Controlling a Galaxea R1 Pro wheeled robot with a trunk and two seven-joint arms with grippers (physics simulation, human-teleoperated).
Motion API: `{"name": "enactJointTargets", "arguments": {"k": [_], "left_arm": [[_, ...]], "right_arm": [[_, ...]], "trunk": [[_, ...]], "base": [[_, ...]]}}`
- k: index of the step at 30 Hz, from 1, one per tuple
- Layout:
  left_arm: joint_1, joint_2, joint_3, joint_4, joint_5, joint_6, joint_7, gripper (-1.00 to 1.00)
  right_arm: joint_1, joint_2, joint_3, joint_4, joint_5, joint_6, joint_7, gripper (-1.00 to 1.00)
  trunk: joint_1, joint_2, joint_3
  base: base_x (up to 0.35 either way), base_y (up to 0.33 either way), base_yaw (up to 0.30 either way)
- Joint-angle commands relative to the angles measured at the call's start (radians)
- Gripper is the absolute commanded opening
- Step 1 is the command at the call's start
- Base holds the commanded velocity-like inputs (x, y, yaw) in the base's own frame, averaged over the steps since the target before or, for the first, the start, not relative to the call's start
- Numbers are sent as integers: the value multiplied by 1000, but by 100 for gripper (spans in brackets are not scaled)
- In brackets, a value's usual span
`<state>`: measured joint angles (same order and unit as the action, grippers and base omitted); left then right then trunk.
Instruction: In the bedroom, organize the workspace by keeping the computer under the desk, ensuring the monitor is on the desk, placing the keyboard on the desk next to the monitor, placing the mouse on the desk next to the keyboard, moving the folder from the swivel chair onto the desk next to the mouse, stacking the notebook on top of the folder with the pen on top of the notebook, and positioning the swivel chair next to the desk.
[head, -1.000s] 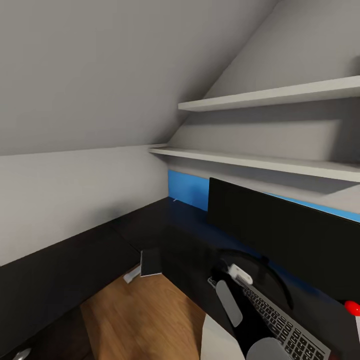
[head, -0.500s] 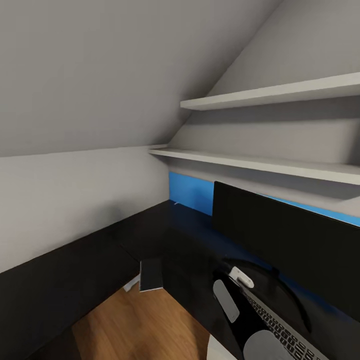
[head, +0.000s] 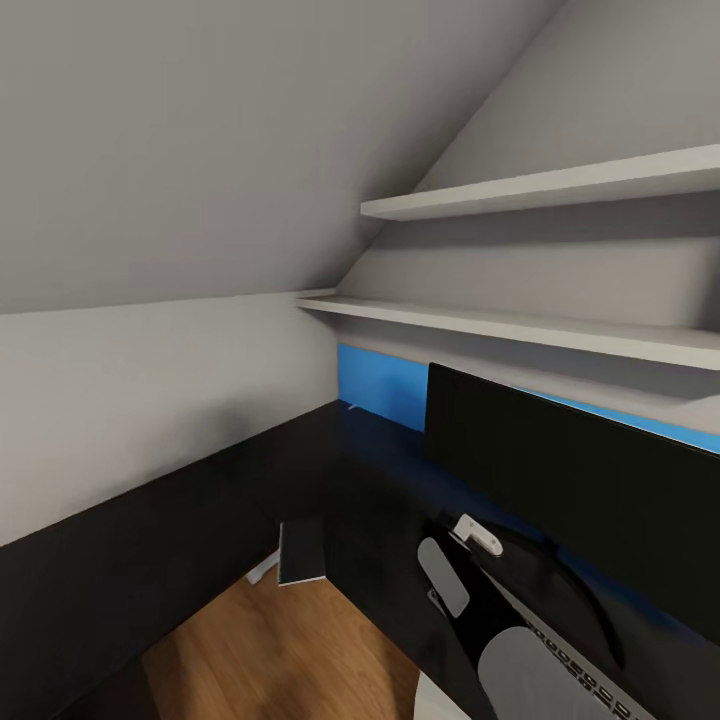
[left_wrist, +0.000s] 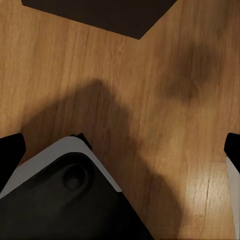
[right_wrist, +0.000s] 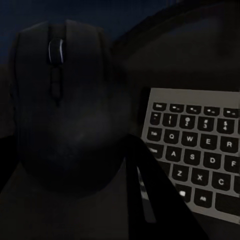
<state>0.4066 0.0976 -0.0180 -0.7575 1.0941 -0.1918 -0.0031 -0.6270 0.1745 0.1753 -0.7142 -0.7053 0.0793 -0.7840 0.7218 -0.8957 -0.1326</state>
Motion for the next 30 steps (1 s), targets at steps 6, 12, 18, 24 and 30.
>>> {"name": "enactJointTargets", "arguments": {"k": [6, 12, 18, 24, 30], "left_arm": [[0, 0, -2, 0, 9, -3, 0, 100], [0, 0, -2, 0, 9, -3, 0, 100], [-1, 7, -3, -23, -14, -2, -2, 100], [-4, 11, -5, -57, -43, -2, -2, 100], [-5, 11, -5, -73, -46, -2, -2, 100]], "right_arm": [[-1, 0, 35, -1, -22, -12, -41, -100], [-1, 0, 68, -1, -42, -27, -42, -100], [21, 0, 67, -11, -11, 7, -20, -100], [29, 0, 33, -13, 35, 40, 14, -100], [30, 0, 14, -11, 39, 43, 83, -100]], "trunk": [[0, -1, -1], [0, -1, -1], [0, -1, -1], [0, -1, -1], [0, -1, -1]], "base": [[0, 0, 0], [0, 0, 0], [59, 47, 0], [220, 179, 0], [262, 208, 0]]}}
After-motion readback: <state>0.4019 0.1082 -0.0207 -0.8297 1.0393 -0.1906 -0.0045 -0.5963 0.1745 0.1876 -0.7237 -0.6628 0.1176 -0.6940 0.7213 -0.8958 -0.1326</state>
